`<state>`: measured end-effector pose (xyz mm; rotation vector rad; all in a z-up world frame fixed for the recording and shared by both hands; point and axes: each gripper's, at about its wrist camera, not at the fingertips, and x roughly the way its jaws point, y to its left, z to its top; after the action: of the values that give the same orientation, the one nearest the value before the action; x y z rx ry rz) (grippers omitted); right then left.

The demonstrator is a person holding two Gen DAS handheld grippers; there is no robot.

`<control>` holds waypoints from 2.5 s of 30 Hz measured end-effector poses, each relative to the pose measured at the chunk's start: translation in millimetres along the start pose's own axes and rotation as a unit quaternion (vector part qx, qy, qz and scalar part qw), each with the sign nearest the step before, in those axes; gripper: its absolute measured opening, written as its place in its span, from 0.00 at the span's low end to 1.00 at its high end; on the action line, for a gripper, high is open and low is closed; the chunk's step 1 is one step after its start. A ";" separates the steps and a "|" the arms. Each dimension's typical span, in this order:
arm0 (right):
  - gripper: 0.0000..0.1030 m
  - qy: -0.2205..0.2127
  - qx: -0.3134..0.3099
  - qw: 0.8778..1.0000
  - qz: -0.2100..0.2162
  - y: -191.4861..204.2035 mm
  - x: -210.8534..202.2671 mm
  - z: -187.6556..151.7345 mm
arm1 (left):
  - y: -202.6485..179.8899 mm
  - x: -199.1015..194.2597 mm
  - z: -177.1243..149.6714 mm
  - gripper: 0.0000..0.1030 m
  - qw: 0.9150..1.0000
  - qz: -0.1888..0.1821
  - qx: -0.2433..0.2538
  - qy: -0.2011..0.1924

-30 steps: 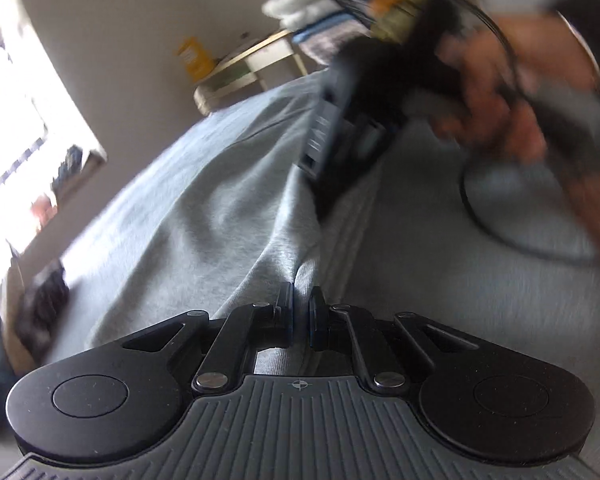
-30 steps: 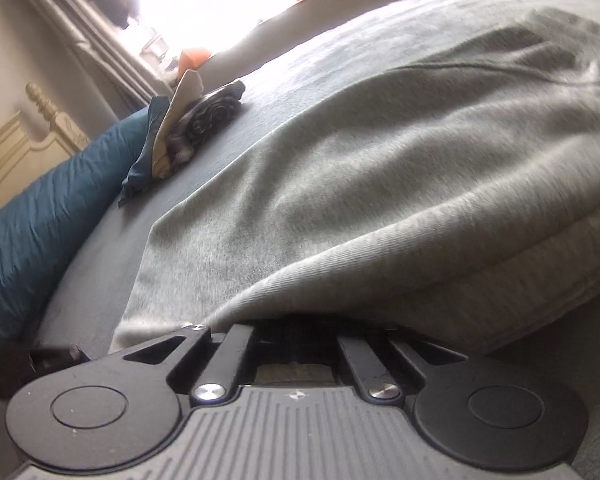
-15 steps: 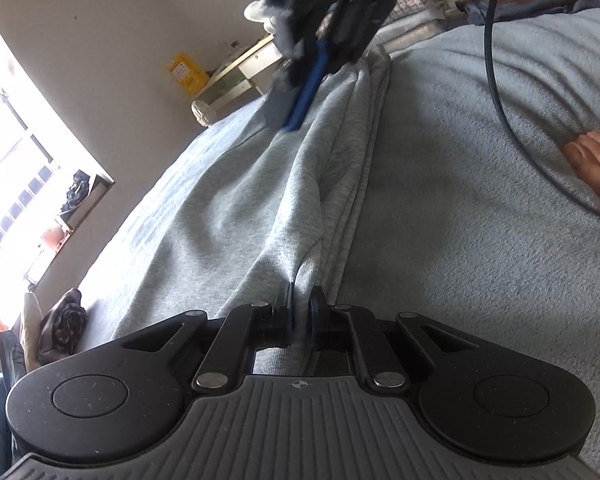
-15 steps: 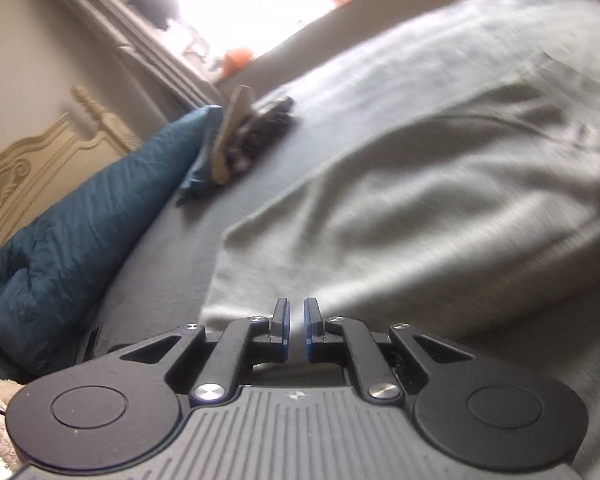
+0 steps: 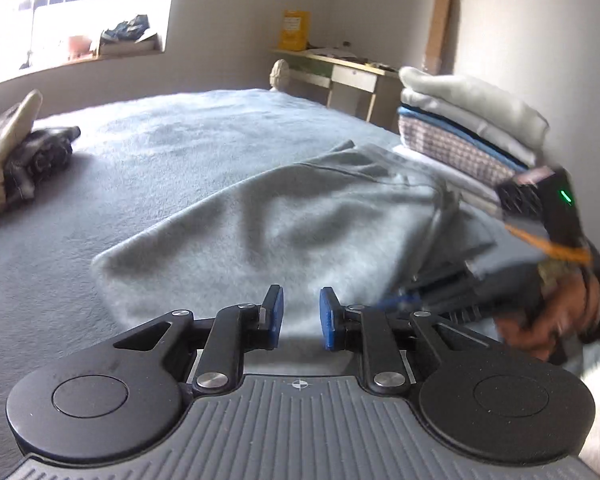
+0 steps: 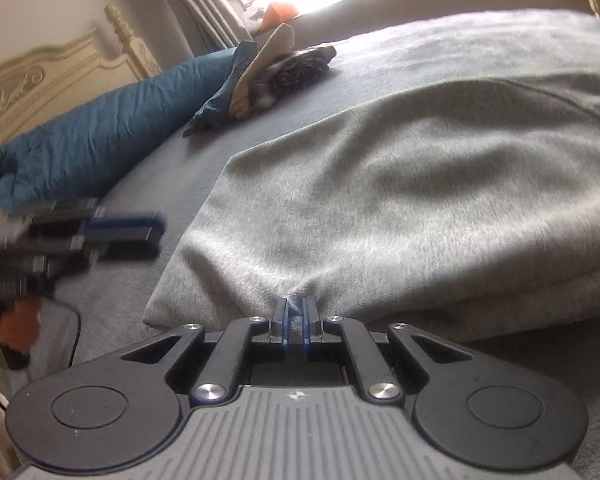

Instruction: Fold clothes

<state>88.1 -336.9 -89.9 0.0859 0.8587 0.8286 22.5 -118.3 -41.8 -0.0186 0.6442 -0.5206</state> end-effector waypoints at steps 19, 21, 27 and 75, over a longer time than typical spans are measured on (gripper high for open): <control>0.04 -0.079 0.099 0.985 -0.115 -55.2 -26.5 4.5 | -2.7 25.9 -51.0 0.35 0.998 0.036 0.040 0.037; 0.05 -0.106 0.114 0.979 -0.133 -57.0 -36.6 9.2 | -1.6 26.2 -51.3 0.35 0.998 0.034 0.038 0.035; 0.00 -0.126 0.190 0.951 -0.208 -105.6 -41.2 -8.5 | 5.5 25.5 -51.4 0.35 0.999 0.020 0.019 0.032; 0.27 -0.008 0.081 0.980 -0.180 -73.3 41.9 137.2 | 31.8 46.4 -22.2 0.36 0.980 0.024 -0.135 0.142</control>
<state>244.3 -325.2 -52.7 0.0771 0.8931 0.4172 55.6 -109.1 -91.5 -0.1872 0.9891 -0.3893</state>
